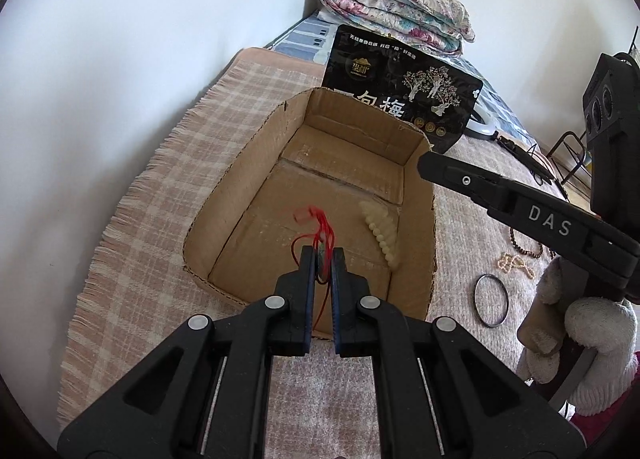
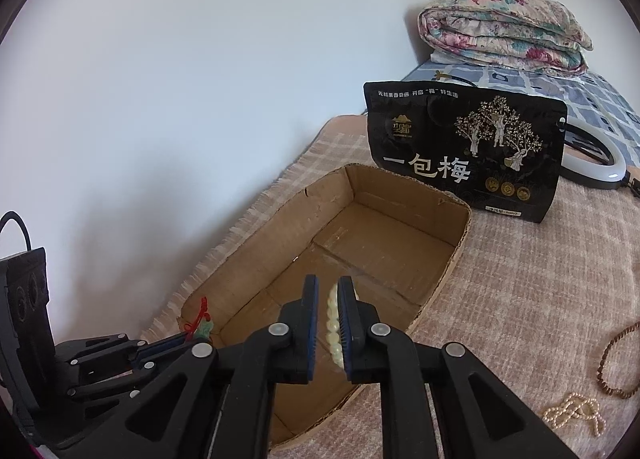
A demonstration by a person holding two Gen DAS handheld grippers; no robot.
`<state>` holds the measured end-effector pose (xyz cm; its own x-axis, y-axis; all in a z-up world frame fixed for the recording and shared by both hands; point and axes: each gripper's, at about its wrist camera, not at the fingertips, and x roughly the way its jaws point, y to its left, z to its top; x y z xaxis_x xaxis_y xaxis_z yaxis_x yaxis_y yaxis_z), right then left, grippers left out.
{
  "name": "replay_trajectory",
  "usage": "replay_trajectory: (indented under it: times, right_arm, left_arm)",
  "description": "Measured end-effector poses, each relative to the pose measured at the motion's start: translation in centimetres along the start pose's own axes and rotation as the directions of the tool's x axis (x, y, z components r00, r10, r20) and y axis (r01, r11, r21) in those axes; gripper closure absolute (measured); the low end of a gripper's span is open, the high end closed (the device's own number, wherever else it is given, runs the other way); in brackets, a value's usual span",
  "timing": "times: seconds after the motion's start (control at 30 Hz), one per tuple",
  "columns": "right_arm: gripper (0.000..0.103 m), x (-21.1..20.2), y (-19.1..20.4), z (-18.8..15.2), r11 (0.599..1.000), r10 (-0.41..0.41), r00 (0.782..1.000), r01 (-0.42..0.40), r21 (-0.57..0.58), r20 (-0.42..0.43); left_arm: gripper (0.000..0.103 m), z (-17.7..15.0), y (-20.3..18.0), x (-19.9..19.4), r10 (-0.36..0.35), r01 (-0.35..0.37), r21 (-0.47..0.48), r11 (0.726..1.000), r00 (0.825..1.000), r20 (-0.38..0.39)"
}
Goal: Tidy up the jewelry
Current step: 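Lower the bracelet into the tray and open the right tool while the left tool releases the pendant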
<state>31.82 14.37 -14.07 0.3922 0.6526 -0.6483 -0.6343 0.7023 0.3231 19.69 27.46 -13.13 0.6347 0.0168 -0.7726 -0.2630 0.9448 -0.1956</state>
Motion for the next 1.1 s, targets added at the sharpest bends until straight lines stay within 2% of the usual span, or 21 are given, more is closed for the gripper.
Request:
replay_trajectory:
  times: [0.03, 0.1, 0.17, 0.2, 0.23, 0.27, 0.47, 0.9, 1.1]
  right_arm:
    - [0.07, -0.1, 0.0, 0.0, 1.0, -0.005, 1.0, 0.005, 0.003, 0.004]
    - [0.069, -0.4, -0.1, 0.1, 1.0, -0.016, 1.0, 0.016, 0.008, 0.007]
    - [0.066, -0.8, -0.2, 0.1, 1.0, -0.025, 1.0, 0.025, 0.013, 0.012]
    - [0.06, -1.0, -0.3, 0.1, 0.999, -0.034, 0.999, 0.034, 0.014, 0.016]
    - [0.052, -1.3, -0.4, 0.1, 0.999, -0.044, 0.999, 0.044, 0.014, 0.021]
    - [0.05, -1.6, -0.5, 0.1, 0.999, -0.052, 0.998, 0.051, 0.015, 0.028]
    - [0.045, -3.5, -1.0, 0.3, 0.996, -0.085, 0.995, 0.084, 0.021, 0.053]
    - [0.019, -9.8, -2.7, -0.5, 0.983, -0.181, 0.977, 0.176, 0.048, 0.109]
    - [0.018, -13.5, -3.9, -1.3, 0.974, -0.223, 0.963, 0.215, 0.066, 0.148]
  left_arm:
    - [0.098, 0.0, -0.1, 0.0, 0.005, -0.005, 0.0, 1.0, 1.0, -0.003]
    - [0.094, 0.0, -0.2, -0.1, 0.003, -0.003, -0.003, 1.0, 1.0, -0.004]
    - [0.074, 0.1, -0.2, -0.1, 0.003, -0.003, 0.0, 1.0, 1.0, 0.002]
    - [0.072, 0.1, -0.2, -0.2, 0.006, -0.006, 0.001, 1.0, 1.0, 0.007]
    - [0.072, 0.1, -0.2, -0.2, 0.007, -0.007, 0.004, 1.0, 1.0, 0.01]
    - [0.072, 0.1, -0.3, -0.3, 0.005, -0.005, 0.007, 1.0, 1.0, 0.012]
    - [0.072, 0.1, -1.1, -1.3, 0.005, -0.006, 0.018, 1.0, 1.0, 0.031]
    - [0.072, 0.1, -4.3, -3.9, -0.024, 0.02, 0.063, 0.998, 0.997, 0.074]
    - [0.072, -0.2, -6.3, -5.0, -0.044, 0.035, 0.1, 0.994, 0.995, 0.092]
